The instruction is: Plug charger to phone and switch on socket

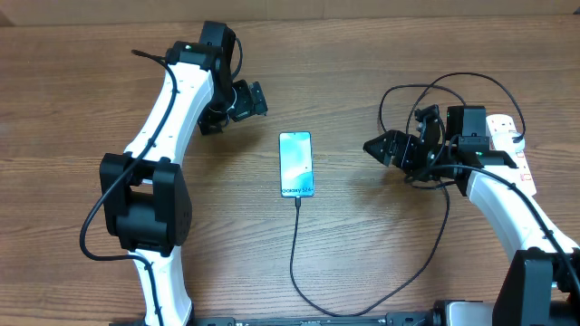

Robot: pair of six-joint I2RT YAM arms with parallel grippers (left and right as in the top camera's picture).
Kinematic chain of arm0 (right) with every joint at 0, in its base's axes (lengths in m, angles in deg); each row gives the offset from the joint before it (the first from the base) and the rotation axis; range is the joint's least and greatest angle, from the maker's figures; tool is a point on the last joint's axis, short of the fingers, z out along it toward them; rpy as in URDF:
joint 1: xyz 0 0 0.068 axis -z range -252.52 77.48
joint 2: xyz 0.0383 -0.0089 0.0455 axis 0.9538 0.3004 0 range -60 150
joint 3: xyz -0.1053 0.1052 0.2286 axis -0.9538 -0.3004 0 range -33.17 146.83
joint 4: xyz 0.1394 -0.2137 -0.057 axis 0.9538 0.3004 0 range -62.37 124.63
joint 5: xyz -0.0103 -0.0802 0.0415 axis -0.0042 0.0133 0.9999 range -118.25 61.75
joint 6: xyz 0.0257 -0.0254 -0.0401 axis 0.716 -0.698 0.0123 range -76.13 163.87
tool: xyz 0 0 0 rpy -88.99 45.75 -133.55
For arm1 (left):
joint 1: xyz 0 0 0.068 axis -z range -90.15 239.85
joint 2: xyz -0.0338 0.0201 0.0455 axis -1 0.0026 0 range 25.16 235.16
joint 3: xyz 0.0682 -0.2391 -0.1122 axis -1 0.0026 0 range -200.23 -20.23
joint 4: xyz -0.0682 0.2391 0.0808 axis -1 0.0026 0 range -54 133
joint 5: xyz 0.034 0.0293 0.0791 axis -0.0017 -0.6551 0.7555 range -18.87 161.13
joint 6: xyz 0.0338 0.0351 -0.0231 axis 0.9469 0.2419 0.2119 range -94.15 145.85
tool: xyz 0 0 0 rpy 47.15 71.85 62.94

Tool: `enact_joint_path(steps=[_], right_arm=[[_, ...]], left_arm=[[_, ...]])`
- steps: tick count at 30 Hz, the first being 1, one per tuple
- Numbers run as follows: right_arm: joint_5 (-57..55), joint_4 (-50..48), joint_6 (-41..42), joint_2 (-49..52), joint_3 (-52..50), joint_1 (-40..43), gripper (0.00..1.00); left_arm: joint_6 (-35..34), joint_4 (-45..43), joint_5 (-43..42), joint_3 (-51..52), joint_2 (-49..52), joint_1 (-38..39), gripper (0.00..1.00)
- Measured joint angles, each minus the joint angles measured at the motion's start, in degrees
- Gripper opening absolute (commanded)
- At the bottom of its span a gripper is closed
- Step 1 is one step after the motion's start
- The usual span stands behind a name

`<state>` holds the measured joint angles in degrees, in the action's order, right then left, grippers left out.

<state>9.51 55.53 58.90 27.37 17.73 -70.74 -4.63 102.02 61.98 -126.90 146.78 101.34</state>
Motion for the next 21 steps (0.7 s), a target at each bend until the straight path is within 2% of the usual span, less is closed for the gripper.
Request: enact_joint_path(steps=[5,7,8,16,21], right_arm=[[3.9,5.6,0.0,0.0,3.7,0.0,0.35],[4.5,10.1,-0.2,0.0,7.2,0.0,0.09],[4.6,13.4,0.1,0.0,10.1,0.0,0.04],[-3.0,35.8,-0.7,0.0,31.8,0.0,0.04],[-12.7,42.1,-1.1,0.0,40.9,0.0,0.04]], left_arm=[[0.0,0.0,0.0,0.0,0.0,0.0,1.0],[0.0,0.0,0.0,0.0,0.0,0.0,1.0],[0.0,0.0,0.0,0.0,0.0,0.0,0.99],[0.0,0.0,0.0,0.0,0.0,0.0,1.0],[0.0,0.0,0.0,0.0,0.0,0.0,1.0]])
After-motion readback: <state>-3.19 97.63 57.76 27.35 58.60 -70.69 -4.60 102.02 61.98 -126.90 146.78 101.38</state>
